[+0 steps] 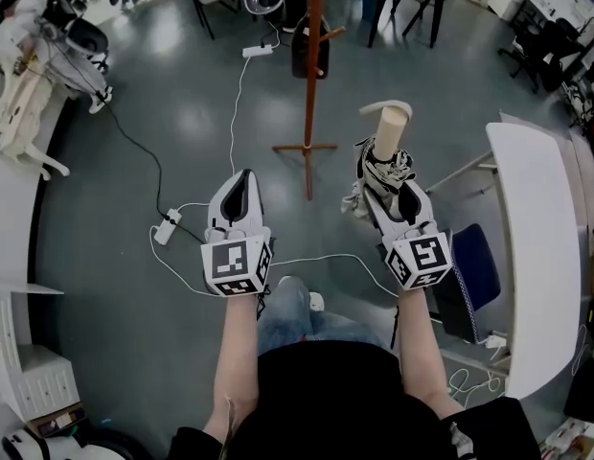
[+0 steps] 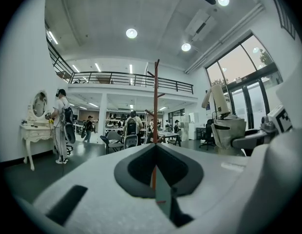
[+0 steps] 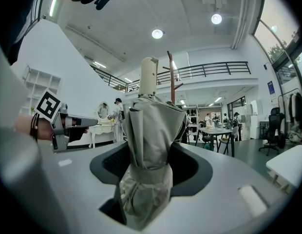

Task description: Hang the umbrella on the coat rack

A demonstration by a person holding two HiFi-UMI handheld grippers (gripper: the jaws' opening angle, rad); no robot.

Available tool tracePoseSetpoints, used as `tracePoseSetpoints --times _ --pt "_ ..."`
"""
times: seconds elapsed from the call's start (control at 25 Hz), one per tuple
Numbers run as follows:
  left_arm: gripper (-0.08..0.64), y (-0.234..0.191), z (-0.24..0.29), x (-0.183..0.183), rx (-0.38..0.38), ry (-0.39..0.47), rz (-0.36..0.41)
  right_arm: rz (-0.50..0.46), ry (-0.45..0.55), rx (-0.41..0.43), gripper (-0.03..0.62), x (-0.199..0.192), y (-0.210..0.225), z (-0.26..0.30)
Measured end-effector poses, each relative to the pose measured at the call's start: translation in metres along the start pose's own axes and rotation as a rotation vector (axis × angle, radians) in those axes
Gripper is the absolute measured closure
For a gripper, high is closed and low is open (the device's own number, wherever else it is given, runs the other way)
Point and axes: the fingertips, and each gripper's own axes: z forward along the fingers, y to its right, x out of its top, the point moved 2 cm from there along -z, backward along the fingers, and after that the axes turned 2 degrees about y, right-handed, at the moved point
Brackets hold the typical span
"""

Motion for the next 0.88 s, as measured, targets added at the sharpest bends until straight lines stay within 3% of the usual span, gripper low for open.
tracePoseSetpoints --times 0.36,0.88 --pt "0.554 -0.006 0.009 -0.003 0.016 0.004 0.007 0.012 -0.011 0.02 0.341 -0.01 0.002 0.013" --pt "0.554 -0.01 0.065 -0.008 -0.01 0.015 -0.002 -0.001 -0.034 0.02 0.339 -0.021 0.027 0.051"
